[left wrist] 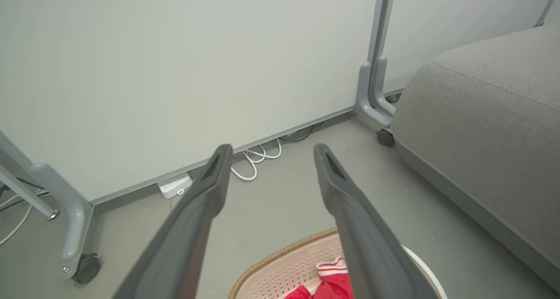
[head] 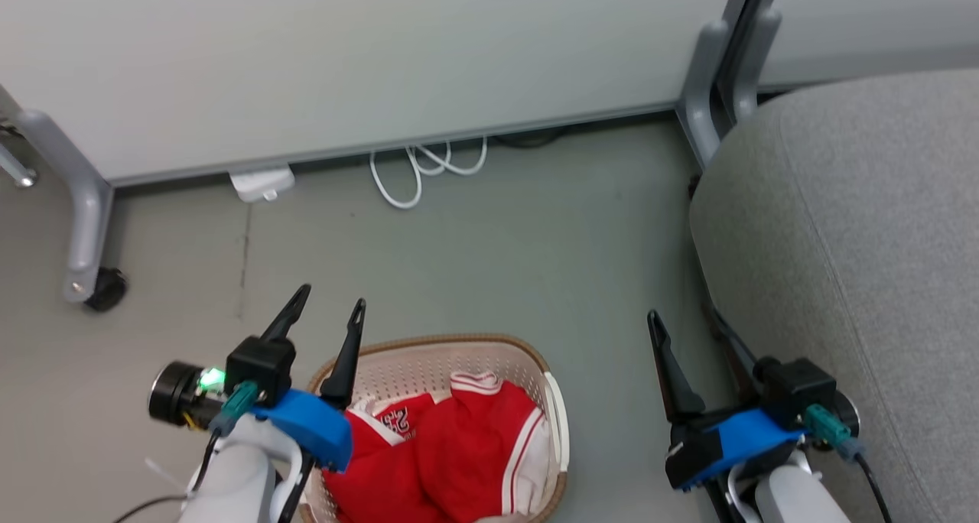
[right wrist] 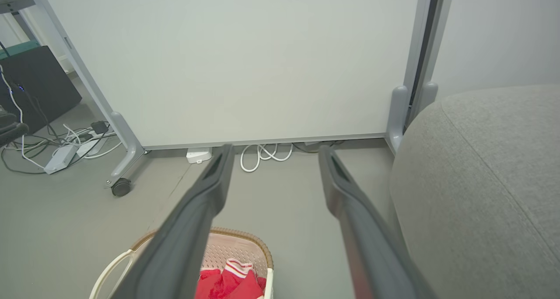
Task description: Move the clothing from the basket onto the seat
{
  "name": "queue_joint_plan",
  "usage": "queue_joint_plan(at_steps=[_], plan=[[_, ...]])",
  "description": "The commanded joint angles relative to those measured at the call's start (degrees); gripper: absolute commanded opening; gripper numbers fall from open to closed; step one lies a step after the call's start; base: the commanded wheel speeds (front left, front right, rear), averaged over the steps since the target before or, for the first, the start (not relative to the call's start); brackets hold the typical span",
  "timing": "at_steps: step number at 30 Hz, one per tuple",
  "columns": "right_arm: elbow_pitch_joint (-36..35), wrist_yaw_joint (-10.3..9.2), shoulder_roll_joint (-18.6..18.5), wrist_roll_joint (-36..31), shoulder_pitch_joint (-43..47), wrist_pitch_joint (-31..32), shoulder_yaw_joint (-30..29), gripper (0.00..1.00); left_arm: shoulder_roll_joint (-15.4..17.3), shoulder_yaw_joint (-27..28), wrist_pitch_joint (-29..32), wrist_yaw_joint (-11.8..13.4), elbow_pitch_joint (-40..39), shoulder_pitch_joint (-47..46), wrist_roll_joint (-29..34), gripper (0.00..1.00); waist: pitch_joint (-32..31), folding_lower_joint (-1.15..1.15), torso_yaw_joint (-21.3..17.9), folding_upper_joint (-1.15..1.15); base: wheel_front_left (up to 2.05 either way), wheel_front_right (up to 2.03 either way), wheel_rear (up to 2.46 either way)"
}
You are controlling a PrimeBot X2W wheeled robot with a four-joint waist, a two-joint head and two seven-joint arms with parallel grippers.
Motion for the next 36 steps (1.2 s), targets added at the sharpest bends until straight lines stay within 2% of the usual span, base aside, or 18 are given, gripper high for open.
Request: queue_joint_plan(at_steps=[1,6,12,20,29,36], plan=[[-0.6,-0.02,-0.2,-0.3,-1.8,-0.1,0.1,1.00,1.0,-1.1,-0.2,-0.2,1.7,-2.5,0.5,1.00,4.2,0.00,-1.8,0.00,0.00,0.00,0.00],[-1.8,-0.02,-0.2,-0.6,-5.8,-0.1,0.6,1.00,3.4,-7.4,-0.2,-0.5,9.4,-9.8,1.2,1.00,10.6,0.00,-4.0,0.00,0.00,0.00,0.00],[-3.5,-0.02,-0.1,-0.7,-10.4,-0.1,1.3,1.00,6.9,-18.8,-0.2,-0.4,20.3,-17.9,0.1,1.00,18.5,0.00,-6.5,0.00,0.00,0.00,0.00],[-5.8,-0.03,-0.1,-1.0,-15.3,-0.1,1.1,1.00,8.4,-33.5,1.8,-0.4,31.8,-27.3,-1.9,1.00,28.4,0.00,-8.2,0.00,0.00,0.00,0.00],[-8.3,-0.03,-0.1,-1.7,-19.9,-0.1,0.4,1.00,9.9,-46.6,7.3,-0.4,39.1,-34.4,-4.6,1.00,37.6,0.00,-9.9,0.00,0.00,0.00,0.00],[-10.1,-0.03,-0.1,-2.5,-21.6,-0.1,-0.9,1.00,11.2,-52.9,11.1,-0.4,40.6,-38.0,-6.9,1.00,42.3,0.00,-10.3,0.00,0.00,0.00,0.00]])
